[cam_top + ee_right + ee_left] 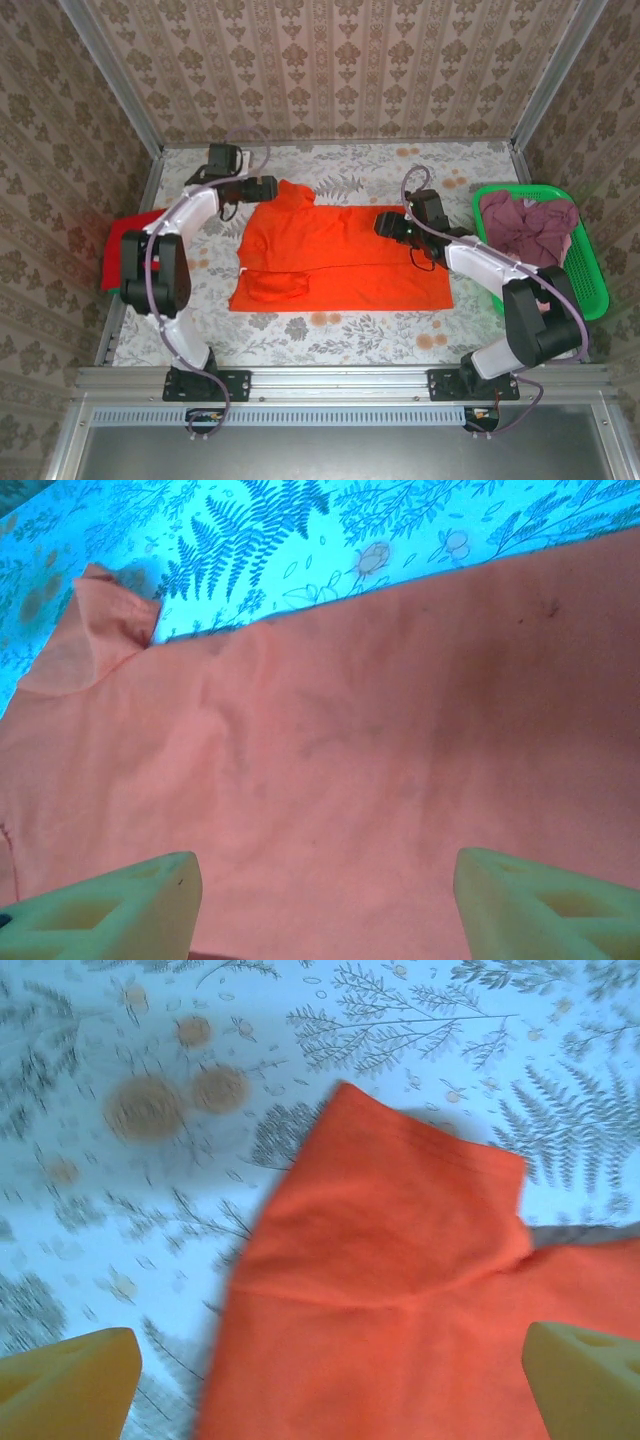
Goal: Fold and stack the t-shirts
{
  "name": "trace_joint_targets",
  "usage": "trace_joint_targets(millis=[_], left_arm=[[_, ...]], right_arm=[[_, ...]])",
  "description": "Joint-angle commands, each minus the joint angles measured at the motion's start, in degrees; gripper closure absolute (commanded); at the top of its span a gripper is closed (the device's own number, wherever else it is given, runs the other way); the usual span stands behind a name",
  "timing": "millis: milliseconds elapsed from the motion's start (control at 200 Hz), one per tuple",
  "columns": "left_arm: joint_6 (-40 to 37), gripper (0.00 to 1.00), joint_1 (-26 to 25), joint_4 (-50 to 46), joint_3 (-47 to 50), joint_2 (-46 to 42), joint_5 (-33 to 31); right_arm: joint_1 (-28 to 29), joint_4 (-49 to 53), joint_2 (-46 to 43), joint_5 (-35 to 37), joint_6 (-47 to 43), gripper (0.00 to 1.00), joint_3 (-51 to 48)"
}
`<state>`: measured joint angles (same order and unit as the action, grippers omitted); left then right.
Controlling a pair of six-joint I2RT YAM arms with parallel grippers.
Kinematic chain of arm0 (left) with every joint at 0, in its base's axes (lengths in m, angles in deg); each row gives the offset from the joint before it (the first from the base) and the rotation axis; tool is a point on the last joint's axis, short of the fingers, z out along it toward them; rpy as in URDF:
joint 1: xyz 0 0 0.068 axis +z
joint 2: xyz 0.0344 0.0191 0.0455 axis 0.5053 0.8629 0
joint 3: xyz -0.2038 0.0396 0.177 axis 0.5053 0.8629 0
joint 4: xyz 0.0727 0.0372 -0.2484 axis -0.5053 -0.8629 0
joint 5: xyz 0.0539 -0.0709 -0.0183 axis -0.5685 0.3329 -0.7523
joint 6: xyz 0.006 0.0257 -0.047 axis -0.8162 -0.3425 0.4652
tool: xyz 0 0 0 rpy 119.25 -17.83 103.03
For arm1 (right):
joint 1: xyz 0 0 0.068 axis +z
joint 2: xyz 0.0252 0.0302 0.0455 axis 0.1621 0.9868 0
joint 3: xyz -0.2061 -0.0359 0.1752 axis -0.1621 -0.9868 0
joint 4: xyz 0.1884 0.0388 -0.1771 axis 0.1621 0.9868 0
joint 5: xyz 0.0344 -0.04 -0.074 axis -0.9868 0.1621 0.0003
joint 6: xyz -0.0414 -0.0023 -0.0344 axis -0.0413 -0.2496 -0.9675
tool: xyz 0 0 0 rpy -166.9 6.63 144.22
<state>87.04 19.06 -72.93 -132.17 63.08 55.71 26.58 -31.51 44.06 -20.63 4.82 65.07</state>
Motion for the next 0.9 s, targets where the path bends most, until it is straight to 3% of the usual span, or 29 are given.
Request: trace_joint_targets(millis=[0,195,355,540,680,895], left_arm=[[-20.60,0.05,1.35,-11.64,-9.19,7.66,6.28],[-36.07,0.30,2.19,-23.80,-26.78,21.79,11.68],[-40.23,0.29,2.33,-36.25,-43.47,33.14,10.96],[-42.59,0.34,1.97,-43.60,-56.24,41.56,10.06],[-43.38,0.40,1.10,-46.71,-61.05,45.41,9.05],[-43.49,0.57,0.78,-46.91,-61.91,47.51,7.91]], right_arm=[[-0.73,0.58,2.32,-0.97,-1.56,0.32,1.63],[-0.77,0.74,2.54,-1.54,-1.21,0.31,1.34],[-0.83,1.52,1.88,-1.08,-1.13,0.31,0.76],[-0.85,1.77,1.22,-0.62,-0.83,0.31,0.19],[-0.84,1.53,1.56,-0.53,-0.48,0.31,0.22],[-0.88,1.82,1.92,-0.55,-0.72,0.31,0.65]])
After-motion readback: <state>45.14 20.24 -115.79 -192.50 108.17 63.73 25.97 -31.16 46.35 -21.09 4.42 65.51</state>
